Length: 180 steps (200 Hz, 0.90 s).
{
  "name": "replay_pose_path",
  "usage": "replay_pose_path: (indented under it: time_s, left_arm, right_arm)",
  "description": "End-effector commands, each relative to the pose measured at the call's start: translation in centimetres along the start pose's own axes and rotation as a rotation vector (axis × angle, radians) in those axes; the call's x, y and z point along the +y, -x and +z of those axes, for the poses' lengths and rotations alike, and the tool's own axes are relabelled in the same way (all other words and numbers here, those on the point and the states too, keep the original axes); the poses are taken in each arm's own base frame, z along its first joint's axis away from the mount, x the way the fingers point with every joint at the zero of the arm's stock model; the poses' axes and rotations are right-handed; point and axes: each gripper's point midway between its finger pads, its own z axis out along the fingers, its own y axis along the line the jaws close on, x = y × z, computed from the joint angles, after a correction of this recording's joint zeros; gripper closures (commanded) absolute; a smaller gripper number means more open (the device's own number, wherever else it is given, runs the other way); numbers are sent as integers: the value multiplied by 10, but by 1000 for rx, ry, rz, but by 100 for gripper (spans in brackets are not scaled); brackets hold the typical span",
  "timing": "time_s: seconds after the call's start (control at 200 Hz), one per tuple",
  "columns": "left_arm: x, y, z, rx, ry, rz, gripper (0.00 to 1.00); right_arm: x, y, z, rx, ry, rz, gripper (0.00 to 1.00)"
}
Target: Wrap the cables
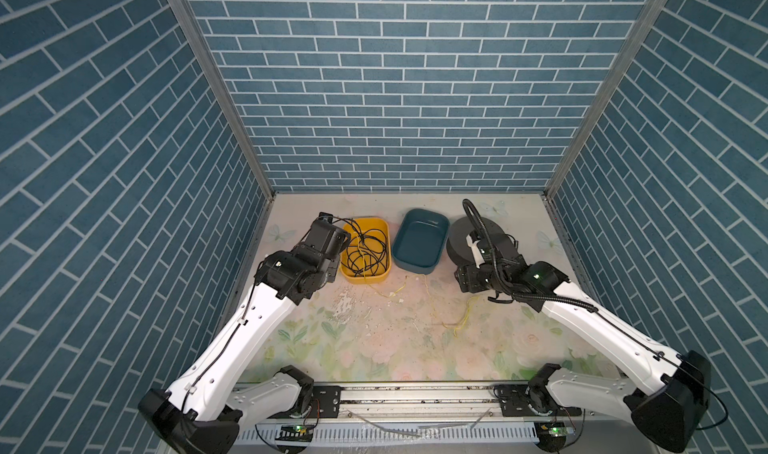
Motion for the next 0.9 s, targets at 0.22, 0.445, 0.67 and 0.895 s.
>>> replay_pose_path:
  time_s: [0.22,0.445,0.67,0.895]
  left_arm:
    - [6,2,-5,-6,-1,-13,97]
    - [6,1,-5,-5,-10,-18,97]
    - [3,-2,-3,17,-32,-22,97]
    - [0,-2,-4,17,-58,-31,97]
  right_arm:
    - [-64,-71,-19,62,-180,271,20]
    - [-68,-107,-8,107,-162,353,21]
    - [-53,-129,23,164,-72,390,24]
    - [-15,-127,64,137,153,419,27]
